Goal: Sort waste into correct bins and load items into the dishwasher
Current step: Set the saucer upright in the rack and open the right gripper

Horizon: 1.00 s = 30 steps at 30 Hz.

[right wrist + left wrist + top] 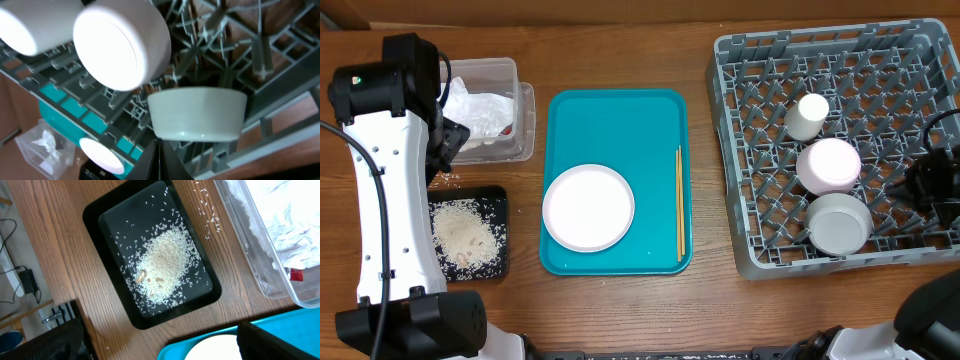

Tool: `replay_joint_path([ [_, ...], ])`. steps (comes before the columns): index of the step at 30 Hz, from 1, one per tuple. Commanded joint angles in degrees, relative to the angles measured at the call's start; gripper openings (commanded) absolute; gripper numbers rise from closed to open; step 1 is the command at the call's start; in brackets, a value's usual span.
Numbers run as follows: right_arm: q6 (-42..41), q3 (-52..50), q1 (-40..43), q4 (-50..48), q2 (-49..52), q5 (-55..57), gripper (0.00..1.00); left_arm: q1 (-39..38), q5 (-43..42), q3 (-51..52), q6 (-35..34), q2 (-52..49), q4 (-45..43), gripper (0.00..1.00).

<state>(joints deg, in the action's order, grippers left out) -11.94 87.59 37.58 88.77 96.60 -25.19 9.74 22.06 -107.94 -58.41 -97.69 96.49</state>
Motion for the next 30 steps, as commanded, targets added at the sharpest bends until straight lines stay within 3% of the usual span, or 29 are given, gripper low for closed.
replay_joint_path([
  [1, 1.5, 1.4, -2.6, 1.1, -2.1, 2.6, 0.04, -0.8, 0.3, -0.9, -1.2, 1.0, 0.2, 1.00],
  [8, 0.4, -4.3, -10.1, 1.3, -2.1, 7.0, 0.04, -0.8, 0.3, -0.9, -1.2, 0.8, 0.1, 1.00],
  [14, -5.6, -11.7, -14.5, -4.1, -2.1, 11.2, 0.04, -0.8, 0.3, -0.9, -1.2, 0.8, 0.1, 1.00],
  [30, -9.6, -15.3, -15.0, -15.6, -2.1, 12.8, 0.04, -0.8, 0.3, -0.9, -1.2, 0.7, 0.1, 1.00],
])
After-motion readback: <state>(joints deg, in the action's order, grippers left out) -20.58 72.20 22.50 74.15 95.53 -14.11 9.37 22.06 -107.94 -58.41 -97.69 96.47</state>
